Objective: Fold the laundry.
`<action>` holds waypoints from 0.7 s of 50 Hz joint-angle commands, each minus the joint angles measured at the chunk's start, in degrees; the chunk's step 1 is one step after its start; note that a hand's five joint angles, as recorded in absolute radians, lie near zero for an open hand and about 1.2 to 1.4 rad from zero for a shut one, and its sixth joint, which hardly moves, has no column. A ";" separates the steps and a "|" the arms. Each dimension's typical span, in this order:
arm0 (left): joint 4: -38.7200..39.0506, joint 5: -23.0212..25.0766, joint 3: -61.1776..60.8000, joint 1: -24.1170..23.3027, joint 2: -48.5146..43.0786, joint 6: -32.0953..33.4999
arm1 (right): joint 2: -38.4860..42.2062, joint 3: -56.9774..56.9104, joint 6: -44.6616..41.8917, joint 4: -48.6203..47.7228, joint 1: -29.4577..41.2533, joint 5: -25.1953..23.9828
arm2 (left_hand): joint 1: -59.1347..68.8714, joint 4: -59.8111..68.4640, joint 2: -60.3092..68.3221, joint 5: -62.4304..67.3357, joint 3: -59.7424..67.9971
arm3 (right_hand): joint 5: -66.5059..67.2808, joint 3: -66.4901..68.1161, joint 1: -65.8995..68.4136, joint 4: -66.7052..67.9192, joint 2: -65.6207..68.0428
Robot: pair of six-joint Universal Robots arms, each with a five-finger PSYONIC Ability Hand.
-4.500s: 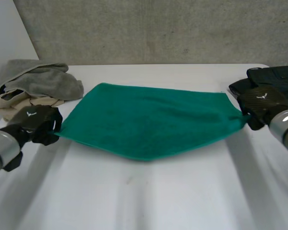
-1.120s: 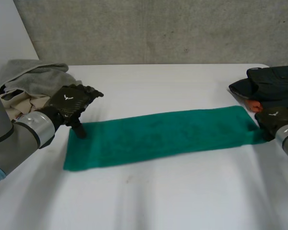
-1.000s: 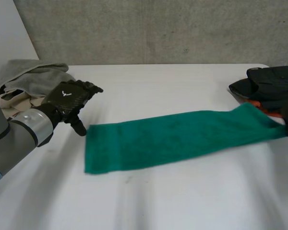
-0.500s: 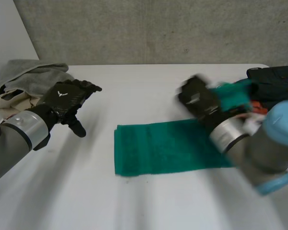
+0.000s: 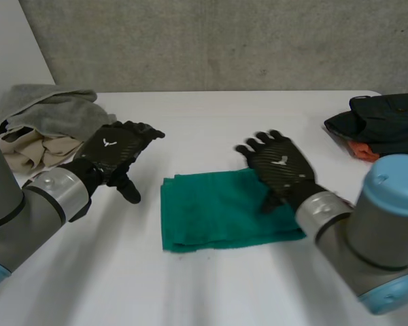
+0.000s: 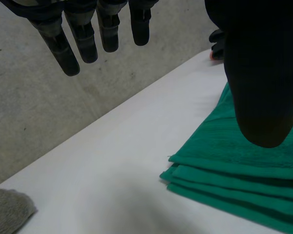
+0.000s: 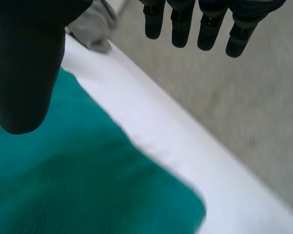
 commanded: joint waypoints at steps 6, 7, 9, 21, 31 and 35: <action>0.31 -0.01 -0.98 -1.75 -0.67 -0.21 | 6.66 -0.54 -14.25 15.28 -11.97 2.91 | -0.73 -1.57 -1.86 -2.86 -2.12 | 48.21 49.00 48.11 48.87 48.82; 0.31 -0.01 -1.25 -1.66 -0.50 -0.12 | 6.66 -0.89 -14.34 14.14 -11.88 3.62 | -0.73 -1.57 -1.86 -2.86 -2.12 | 65.87 66.66 65.77 66.53 66.48; 0.31 -0.01 -1.42 -1.57 -0.41 -0.12 | 5.79 -0.98 -13.99 8.35 -10.48 5.64 | -0.73 -1.57 -1.86 -2.86 -2.12 | 67.25 68.04 67.15 67.91 67.86; 0.31 -0.01 -3.62 -0.16 3.02 -0.38 | 1.99 -1.33 -18.38 -11.09 12.63 3.72 | -0.73 -1.57 -1.86 -2.86 -2.12 | 67.25 68.04 67.15 67.91 67.86; 0.40 -0.27 -2.66 -2.97 1.79 -2.40 | 13.96 -10.98 -22.63 4.17 18.97 -0.26 | -0.73 -1.57 -1.86 -2.86 -2.12 | 15.98 16.77 15.88 16.64 16.59; 0.75 -1.76 -0.11 -5.08 0.74 -4.16 | 10.73 -12.67 -6.07 2.54 15.21 0.02 | -0.73 -1.57 -1.86 -2.86 -2.12 | -2.75 -1.96 -2.85 -2.09 -2.14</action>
